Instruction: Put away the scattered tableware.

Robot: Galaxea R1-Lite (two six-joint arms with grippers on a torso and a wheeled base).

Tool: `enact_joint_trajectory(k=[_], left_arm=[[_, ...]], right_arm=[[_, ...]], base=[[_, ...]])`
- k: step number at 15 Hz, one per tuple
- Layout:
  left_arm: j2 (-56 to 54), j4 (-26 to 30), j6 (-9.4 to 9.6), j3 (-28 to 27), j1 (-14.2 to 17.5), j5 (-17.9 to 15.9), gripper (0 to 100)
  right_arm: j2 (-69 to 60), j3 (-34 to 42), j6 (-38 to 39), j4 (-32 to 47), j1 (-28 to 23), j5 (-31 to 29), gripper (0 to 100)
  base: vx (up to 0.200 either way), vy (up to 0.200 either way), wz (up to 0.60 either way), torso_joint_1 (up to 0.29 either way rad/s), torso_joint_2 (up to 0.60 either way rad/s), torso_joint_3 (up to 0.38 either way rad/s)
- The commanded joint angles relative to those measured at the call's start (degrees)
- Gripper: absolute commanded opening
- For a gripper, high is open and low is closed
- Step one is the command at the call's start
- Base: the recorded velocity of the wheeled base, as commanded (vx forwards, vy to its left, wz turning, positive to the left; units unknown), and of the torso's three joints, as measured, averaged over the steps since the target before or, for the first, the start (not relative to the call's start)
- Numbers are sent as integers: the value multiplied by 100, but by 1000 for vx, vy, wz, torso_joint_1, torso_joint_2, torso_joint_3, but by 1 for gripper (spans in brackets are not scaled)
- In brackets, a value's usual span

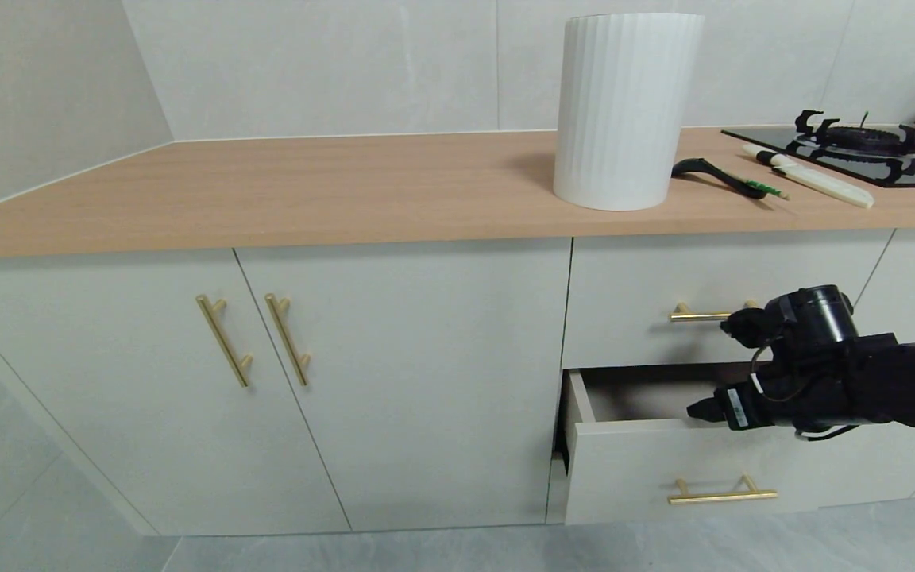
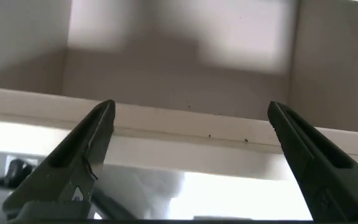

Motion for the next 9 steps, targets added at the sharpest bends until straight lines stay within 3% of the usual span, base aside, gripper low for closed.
enact_joint_trajectory(k=[1, 9], left_arm=[[9, -1, 0, -2, 7, 4, 100], [9, -1, 0, 6, 7, 4, 100]], right_arm=[[-220, -33, -1, 198, 0, 9, 100], [-554, 38, -151, 769, 9, 79, 100]], base=[[0, 0, 0, 0, 0, 0], [0, 0, 0, 0, 0, 0]])
